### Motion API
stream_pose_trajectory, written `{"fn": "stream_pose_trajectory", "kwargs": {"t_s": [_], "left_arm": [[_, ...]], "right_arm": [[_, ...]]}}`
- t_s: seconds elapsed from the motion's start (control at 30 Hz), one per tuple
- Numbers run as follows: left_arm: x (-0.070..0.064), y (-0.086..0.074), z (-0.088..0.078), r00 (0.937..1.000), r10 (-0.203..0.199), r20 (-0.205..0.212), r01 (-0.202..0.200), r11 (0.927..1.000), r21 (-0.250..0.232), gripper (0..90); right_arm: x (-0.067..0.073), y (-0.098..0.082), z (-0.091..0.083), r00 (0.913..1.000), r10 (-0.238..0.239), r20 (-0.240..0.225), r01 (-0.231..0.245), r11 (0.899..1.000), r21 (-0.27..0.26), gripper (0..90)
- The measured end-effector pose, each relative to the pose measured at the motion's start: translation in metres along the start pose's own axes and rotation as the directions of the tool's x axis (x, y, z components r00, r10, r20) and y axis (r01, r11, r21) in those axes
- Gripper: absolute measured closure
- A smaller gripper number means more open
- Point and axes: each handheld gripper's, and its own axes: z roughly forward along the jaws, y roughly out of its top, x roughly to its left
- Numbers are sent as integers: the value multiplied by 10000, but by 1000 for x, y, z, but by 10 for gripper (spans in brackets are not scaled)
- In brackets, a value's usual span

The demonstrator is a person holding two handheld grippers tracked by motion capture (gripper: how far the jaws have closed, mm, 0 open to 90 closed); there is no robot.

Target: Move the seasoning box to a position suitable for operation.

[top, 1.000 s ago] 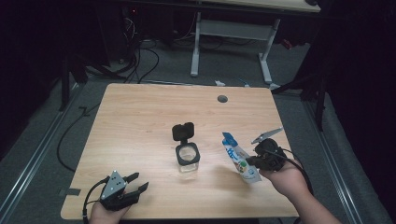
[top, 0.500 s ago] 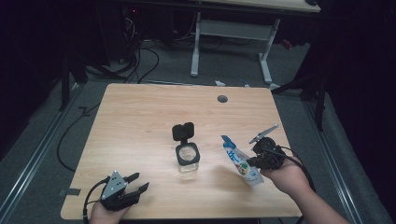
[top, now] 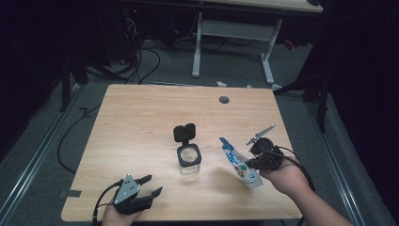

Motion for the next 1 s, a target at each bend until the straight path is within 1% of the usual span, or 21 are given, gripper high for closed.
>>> {"fn": "stream_pose_trajectory", "kwargs": {"t_s": [0.03,0.13,0.23,0.4,0.43,0.47,0.5,0.53,0.57,0.6,0.73,0.83,0.87,0.9,0.93,1.0], "left_arm": [[-2,0,1,10000,-20,96,19,10000,69,401],[-9,0,6,9995,-17,318,20,10000,-95,382],[-17,0,13,9979,-219,602,226,9997,-95,360],[-33,-4,26,9953,-99,962,86,9999,145,331],[-36,-6,30,9943,-107,1062,85,9997,212,327],[-41,-8,35,9924,-188,1218,143,9992,381,326],[-43,-9,38,9913,-248,1290,191,9988,446,326],[-46,-10,43,9903,-202,1375,133,9986,514,326],[-48,-11,46,9895,-183,1436,104,9984,550,326],[-50,-13,50,9886,-181,1495,91,9981,603,326],[-59,-17,64,9835,-237,1792,104,9972,743,321],[-64,-20,73,9817,-237,1890,93,9970,766,320],[-65,-21,75,9812,-216,1917,74,9972,747,319],[-66,-22,77,9797,-298,1982,156,9972,727,318],[-67,-23,79,9781,-330,2056,204,9978,630,311],[-71,-24,83,9766,-400,2111,280,9978,596,305]], "right_arm": [[1,1,-1,10000,-11,3,11,10000,-1,896],[3,2,-3,9999,-49,-100,47,9998,-176,897],[4,2,-5,9999,-28,-143,25,9998,-207,897],[7,4,-7,9998,-55,-186,50,9997,-236,897],[8,4,-8,9997,-60,-232,53,9996,-271,897],[9,4,-9,9998,-88,-171,84,9996,-251,897],[11,5,-10,9998,-90,-173,85,9996,-259,897],[12,5,-11,9998,-95,-190,89,9995,-300,898],[14,5,-12,9999,13,-135,-17,9995,-301,898],[15,5,-12,9999,-8,-102,5,9996,-284,898],[18,6,-13,9998,-68,-206,62,9996,-271,899],[20,7,-13,9994,-66,-329,61,9999,-157,899],[20,7,-13,9994,-143,-303,140,9998,-108,899],[21,7,-13,9996,-79,-279,78,10000,-22,899],[21,7,-13,9995,-158,-270,158,9999,21,899],[20,7,-13,9995,-139,-288,142,9998,129,900]]}}
